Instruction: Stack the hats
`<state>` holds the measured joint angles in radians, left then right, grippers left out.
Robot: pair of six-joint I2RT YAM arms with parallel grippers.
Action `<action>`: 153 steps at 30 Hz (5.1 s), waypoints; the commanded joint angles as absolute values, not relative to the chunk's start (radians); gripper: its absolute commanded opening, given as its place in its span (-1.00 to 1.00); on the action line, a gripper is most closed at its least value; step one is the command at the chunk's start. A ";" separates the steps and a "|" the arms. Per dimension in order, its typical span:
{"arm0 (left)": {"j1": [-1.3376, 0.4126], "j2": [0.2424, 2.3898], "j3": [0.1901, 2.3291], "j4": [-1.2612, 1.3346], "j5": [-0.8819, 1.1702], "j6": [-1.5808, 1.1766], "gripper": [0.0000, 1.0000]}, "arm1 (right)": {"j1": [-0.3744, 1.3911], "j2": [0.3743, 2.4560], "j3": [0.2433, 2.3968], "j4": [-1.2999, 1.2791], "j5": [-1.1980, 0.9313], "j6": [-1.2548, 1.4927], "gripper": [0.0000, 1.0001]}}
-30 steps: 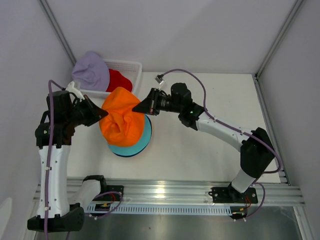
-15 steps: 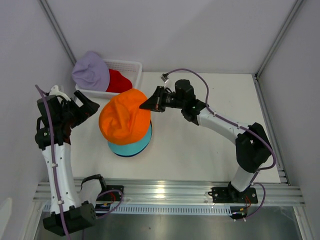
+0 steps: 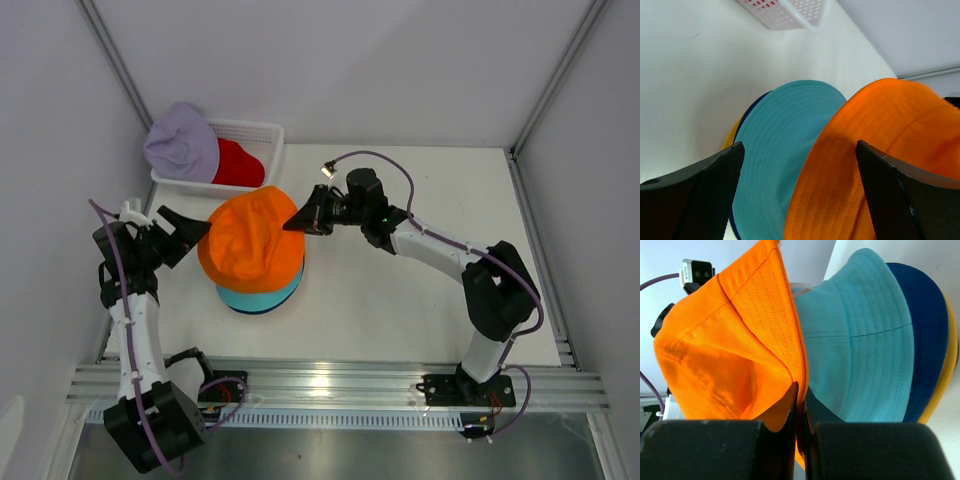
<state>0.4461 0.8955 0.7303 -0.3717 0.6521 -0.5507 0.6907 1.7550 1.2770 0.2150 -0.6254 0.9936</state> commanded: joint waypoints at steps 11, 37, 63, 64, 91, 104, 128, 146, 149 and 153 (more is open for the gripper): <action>0.511 0.850 0.598 -0.049 0.919 -0.673 0.72 | 0.675 1.804 1.295 0.249 -0.649 1.026 -0.86; 0.526 0.790 0.782 -0.477 0.733 -0.772 -0.99 | 0.637 1.664 1.252 0.267 -0.689 1.273 -0.89; 0.695 0.914 0.566 -0.428 0.615 -0.572 -0.99 | 0.649 1.827 1.289 0.058 -0.601 1.034 -0.94; 0.695 0.923 0.569 -0.436 0.608 -0.568 -0.99 | 0.649 1.827 1.292 0.025 -0.592 1.019 -0.93; 0.365 0.856 0.535 -0.436 0.302 -0.604 -0.82 | 0.584 1.871 1.327 0.354 -0.752 1.068 -0.05; 0.364 0.856 0.561 -0.396 0.356 -0.621 -0.81 | 0.607 1.936 1.365 0.402 -0.808 1.060 0.10; 0.477 0.758 0.641 -0.387 0.758 -0.750 0.15 | 0.638 1.968 1.319 0.368 -0.841 1.029 -0.69; 0.683 0.664 0.459 -0.433 0.816 -0.765 0.18 | 0.617 1.948 1.293 0.186 -0.738 0.979 -1.00; 0.684 0.657 0.422 -0.329 0.905 -0.834 0.14 | 0.617 1.945 1.295 0.184 -0.738 0.979 -1.00; 0.684 0.652 0.373 -0.223 0.992 -0.894 0.04 | 0.617 1.942 1.296 0.183 -0.735 0.983 -1.00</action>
